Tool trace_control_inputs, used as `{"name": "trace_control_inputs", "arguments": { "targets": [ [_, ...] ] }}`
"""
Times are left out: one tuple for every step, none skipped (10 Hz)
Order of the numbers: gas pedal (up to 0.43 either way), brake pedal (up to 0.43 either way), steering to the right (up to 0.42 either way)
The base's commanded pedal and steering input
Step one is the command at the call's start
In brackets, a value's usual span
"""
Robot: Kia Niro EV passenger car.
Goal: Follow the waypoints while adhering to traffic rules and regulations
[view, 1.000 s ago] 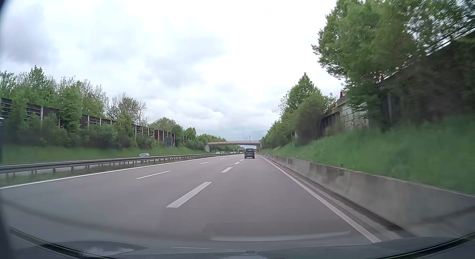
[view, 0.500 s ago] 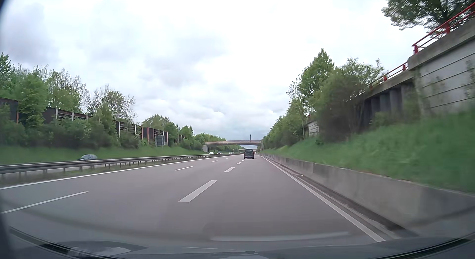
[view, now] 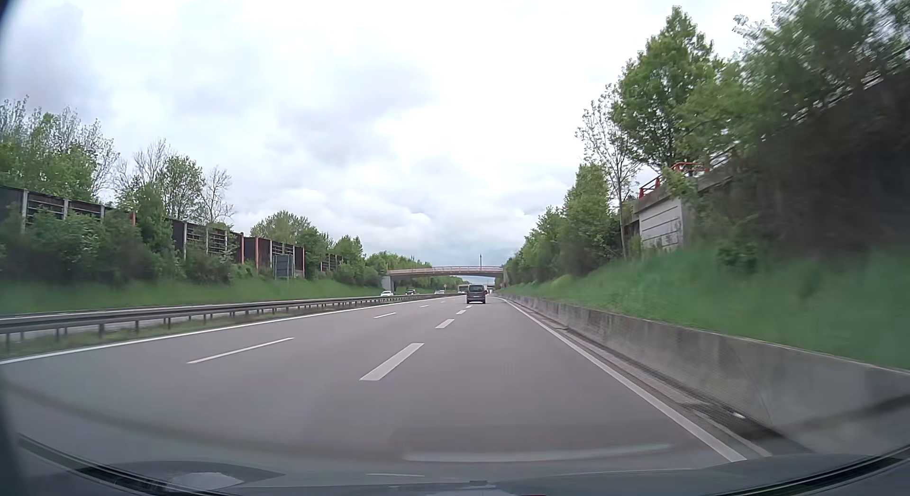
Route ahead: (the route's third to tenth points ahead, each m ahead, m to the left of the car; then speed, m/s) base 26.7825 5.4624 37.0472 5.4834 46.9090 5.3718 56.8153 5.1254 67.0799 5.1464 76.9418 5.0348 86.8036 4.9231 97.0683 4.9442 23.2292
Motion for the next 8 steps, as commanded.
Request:
{"name": "trace_control_inputs", "arguments": {
  "targets": [
    [0.441,0.012,-0.003],
    [0.441,0.012,-0.003],
    [0.441,0.012,-0.003],
    [0.441,0.012,-0.003],
    [0.441,0.012,-0.003],
    [0.441,0.012,-0.003],
    [0.441,0.012,-0.001],
    [0.441,0.012,0.003]
  ]
}}
